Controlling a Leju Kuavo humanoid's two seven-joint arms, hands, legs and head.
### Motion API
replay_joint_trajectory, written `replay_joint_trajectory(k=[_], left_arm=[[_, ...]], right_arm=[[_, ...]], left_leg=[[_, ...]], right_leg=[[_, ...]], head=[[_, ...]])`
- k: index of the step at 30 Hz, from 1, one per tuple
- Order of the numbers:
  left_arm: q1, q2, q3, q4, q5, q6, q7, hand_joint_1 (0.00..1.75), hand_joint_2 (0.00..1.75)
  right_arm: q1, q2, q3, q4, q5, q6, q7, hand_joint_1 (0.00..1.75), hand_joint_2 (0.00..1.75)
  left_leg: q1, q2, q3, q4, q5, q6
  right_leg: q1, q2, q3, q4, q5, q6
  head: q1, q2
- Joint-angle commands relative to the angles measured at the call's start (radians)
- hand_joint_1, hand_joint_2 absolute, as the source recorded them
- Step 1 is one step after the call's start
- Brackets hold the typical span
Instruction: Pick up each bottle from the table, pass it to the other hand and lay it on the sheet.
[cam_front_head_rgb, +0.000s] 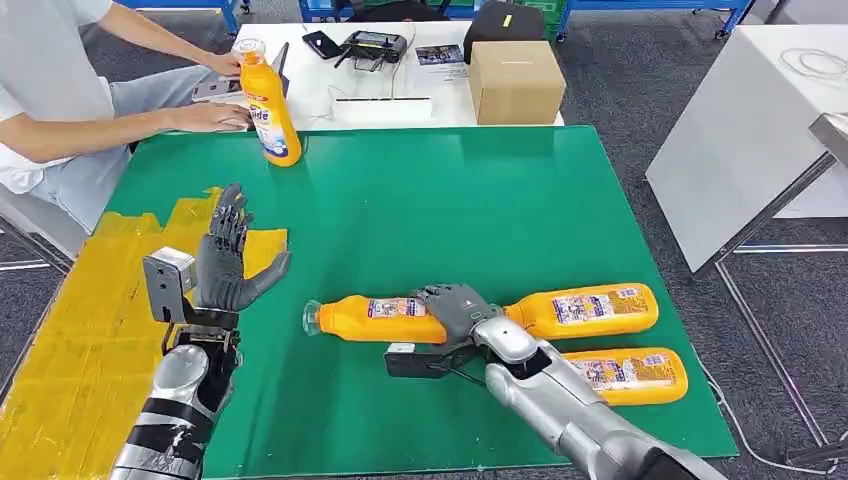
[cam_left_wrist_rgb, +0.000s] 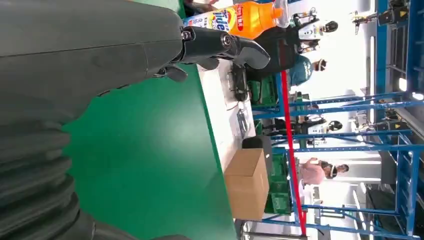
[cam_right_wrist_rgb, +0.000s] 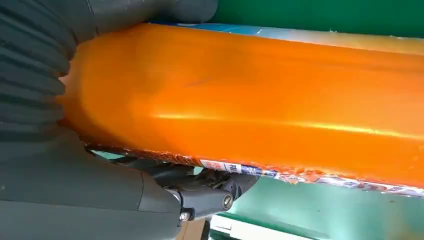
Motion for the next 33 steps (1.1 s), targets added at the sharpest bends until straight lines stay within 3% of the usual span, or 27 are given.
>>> replay_joint_trajectory(k=[1,3,9,14,21,26,33], left_arm=[[-0.007,0.005,-0.01,-0.011,0.007,0.004,0.004,0.0,1.75],[0.019,0.009,-0.012,-0.056,-0.002,0.007,0.013,0.0,1.75],[0.021,0.008,-0.013,-0.062,-0.004,0.008,0.016,0.0,1.75],[0.022,0.011,-0.029,-0.078,-0.012,0.011,0.018,0.0,1.75],[0.025,0.01,-0.02,-0.082,0.0,0.028,0.017,0.0,1.75],[0.027,0.028,-0.042,-0.078,0.073,-0.059,0.048,0.0,1.75],[0.012,0.033,-0.085,-0.066,0.176,-0.169,0.1,0.0,1.75]], right_arm=[[0.06,0.013,-0.067,-0.005,-0.034,-0.184,0.031,1.75,1.75],[0.11,0.018,-0.129,-0.11,-0.031,-0.262,0.038,1.75,1.75],[0.118,0.011,-0.134,-0.129,-0.025,-0.259,0.042,1.75,1.75],[0.197,0.037,-0.261,-0.237,-0.027,-0.41,-0.027,1.75,1.75],[0.236,0.071,-0.337,-0.281,-0.043,-0.475,-0.082,1.75,1.75],[0.282,0.105,-0.413,-0.361,-0.176,-0.557,-0.201,1.75,1.75],[0.321,0.13,-0.461,-0.442,-0.351,-0.577,-0.338,1.75,1.75]], left_leg=[[0.001,-0.003,0.001,-0.001,0.0,-0.001],[0.001,-0.001,0.001,-0.001,-0.001,-0.001],[0.001,-0.002,-0.003,0.0,-0.001,-0.001],[0.001,-0.004,-0.006,0.0,-0.001,-0.001],[0.0,-0.003,-0.007,0.0,0.0,0.0],[0.001,-0.003,-0.006,0.0,-0.001,-0.001],[0.001,-0.004,-0.006,0.0,-0.001,-0.001]], right_leg=[[0.001,-0.002,0.002,-0.002,0.0,-0.001],[0.002,-0.001,0.002,-0.001,0.0,-0.001],[0.001,0.0,-0.002,0.0,0.0,-0.001],[0.001,-0.002,-0.004,0.0,-0.001,-0.001],[0.001,-0.001,-0.005,0.0,-0.001,-0.001],[0.001,-0.001,-0.005,0.0,-0.001,-0.001],[0.001,-0.002,-0.005,0.0,-0.001,-0.001]], head=[[0.0,0.0],[0.0,0.0],[0.0,0.0],[0.0,0.0],[0.0,0.0],[0.0,0.0],[0.0,0.0]])
